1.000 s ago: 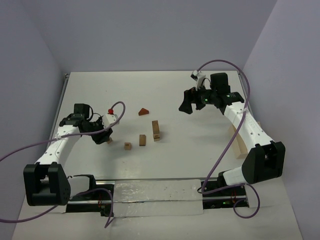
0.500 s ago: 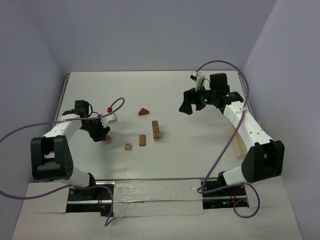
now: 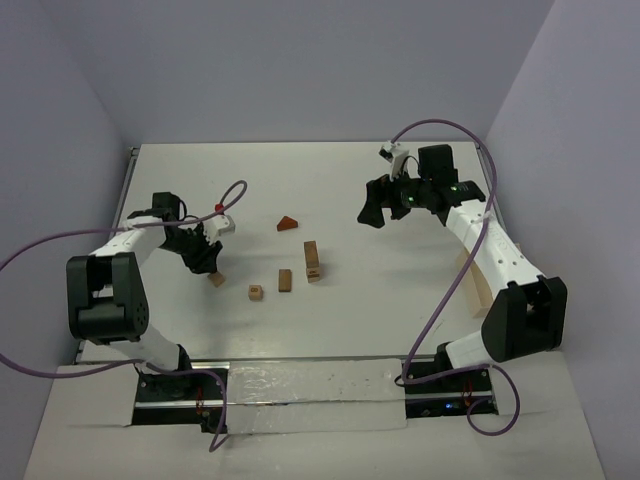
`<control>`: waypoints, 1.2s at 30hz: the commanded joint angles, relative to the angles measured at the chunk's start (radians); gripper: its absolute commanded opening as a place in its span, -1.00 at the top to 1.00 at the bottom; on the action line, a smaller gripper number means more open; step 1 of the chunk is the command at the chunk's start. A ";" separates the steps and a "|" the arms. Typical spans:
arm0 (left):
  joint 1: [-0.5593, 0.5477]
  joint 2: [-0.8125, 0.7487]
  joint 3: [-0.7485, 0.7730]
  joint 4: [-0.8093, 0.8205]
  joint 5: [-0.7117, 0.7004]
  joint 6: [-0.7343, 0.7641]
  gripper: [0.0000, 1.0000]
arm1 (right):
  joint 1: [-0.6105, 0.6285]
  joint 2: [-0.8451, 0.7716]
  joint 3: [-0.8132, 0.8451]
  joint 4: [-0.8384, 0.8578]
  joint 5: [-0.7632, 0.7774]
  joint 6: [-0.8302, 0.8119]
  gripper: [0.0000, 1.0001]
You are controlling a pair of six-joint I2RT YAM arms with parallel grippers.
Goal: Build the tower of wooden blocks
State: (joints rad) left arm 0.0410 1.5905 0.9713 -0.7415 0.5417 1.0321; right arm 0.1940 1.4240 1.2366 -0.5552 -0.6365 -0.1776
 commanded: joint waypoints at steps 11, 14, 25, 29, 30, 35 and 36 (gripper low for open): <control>0.005 0.048 0.047 -0.054 0.104 -0.021 0.07 | 0.012 0.017 0.048 -0.016 -0.015 -0.019 -0.99; 0.005 0.032 0.042 -0.044 0.100 -0.043 0.06 | 0.012 0.015 0.047 -0.015 -0.015 -0.017 -0.99; 0.022 -0.052 0.056 -0.119 0.114 -0.071 -0.05 | 0.013 -0.012 0.029 -0.007 -0.017 -0.018 -0.99; 0.022 -0.044 0.049 -0.145 0.107 -0.067 -0.05 | 0.013 -0.019 0.023 -0.005 -0.015 -0.019 -0.99; 0.022 -0.044 0.037 -0.142 0.101 -0.074 -0.07 | 0.013 -0.022 0.022 -0.005 -0.015 -0.020 -0.99; 0.020 -0.037 0.006 -0.109 0.081 -0.101 -0.09 | 0.013 -0.020 0.020 -0.004 -0.015 -0.020 -0.99; 0.019 -0.033 0.003 -0.100 0.077 -0.109 -0.09 | 0.013 -0.019 0.022 -0.005 -0.015 -0.019 -0.99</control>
State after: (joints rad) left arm 0.0589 1.5600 0.9904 -0.8500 0.6090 0.9439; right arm 0.2005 1.4372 1.2400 -0.5636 -0.6399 -0.1822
